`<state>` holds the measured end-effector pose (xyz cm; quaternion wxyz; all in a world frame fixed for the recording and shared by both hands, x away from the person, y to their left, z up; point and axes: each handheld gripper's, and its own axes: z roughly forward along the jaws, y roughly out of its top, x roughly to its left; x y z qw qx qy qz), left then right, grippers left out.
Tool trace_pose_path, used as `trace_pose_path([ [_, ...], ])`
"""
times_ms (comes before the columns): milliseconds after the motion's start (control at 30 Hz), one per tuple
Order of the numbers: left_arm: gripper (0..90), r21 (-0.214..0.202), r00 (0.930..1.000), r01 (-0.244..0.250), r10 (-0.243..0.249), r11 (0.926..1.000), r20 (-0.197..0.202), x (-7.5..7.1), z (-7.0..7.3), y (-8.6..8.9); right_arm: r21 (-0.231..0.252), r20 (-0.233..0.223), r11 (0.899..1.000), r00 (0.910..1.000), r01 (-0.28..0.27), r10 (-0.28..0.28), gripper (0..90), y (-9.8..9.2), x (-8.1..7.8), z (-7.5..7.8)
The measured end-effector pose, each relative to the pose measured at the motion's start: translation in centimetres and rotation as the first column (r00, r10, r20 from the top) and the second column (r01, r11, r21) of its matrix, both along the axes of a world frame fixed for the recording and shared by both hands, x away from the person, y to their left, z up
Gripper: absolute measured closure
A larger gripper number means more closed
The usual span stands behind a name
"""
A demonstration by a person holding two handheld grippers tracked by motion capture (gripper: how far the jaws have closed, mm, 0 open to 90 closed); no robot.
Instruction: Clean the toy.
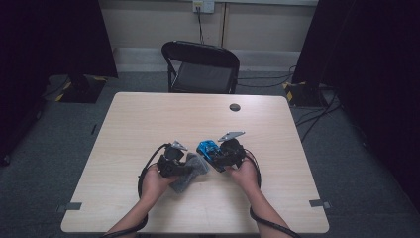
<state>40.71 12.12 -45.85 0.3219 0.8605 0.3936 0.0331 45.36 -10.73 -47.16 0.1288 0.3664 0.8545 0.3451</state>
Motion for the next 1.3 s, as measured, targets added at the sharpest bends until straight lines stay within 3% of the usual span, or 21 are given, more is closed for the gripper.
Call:
trace_pose_path([
  [267, 75.9, 0.001, 0.9956, 0.093, -0.093, 0.9957, -0.009, -2.0, -0.3, -2.2, -0.004, -0.001, 1.0, 1.0, -0.001, 0.001, 44.3, 0.0, 0.0, 0.0],
  [433, 75.9, -0.022, 0.983, 0.181, -0.182, 0.9832, -0.026, -3.1, -0.2, -4.3, -0.002, 0.0, 1.0, 1.0, -0.003, 0.003, 44.3, 0.0, 0.0, 0.0],
  [467, 75.9, -0.011, 0.9795, 0.2, -0.2, 0.9798, -0.021, -3.2, -0.2, -4.7, -0.004, -0.001, 1.0, 1.0, -0.003, 0.003, 44.3, 0.0, 0.0, 0.0],
  [567, 75.8, -0.013, 0.9764, 0.215, -0.215, 0.9766, -0.02, -3.2, -0.5, -5.6, -0.003, 0.0, 1.0, 1.0, -0.001, 0.001, 44.3, 0.0, 0.0, 0.0],
  [767, 75.6, -0.03, 0.9784, 0.203, -0.204, 0.9787, -0.033, -2.5, -1.5, -6.3, -0.003, 0.001, 1.0, 1.0, 0.003, -0.003, 44.3, 0.0, -0.1, 0.0],
  [1033, 75.4, -0.047, 0.9892, 0.143, -0.144, 0.9886, -0.024, -1.3, -1.7, -5.9, -0.007, 0.003, 1.0, 1.0, 0.001, -0.001, 44.3, 0.1, -0.1, 0.0],
  [1300, 75.4, -0.033, 0.9917, 0.127, -0.127, 0.9914, -0.019, -0.7, -1.7, -5.5, -0.002, 0.006, 1.0, 1.0, 0.002, -0.002, 44.3, 0.0, -0.1, 0.0],
])
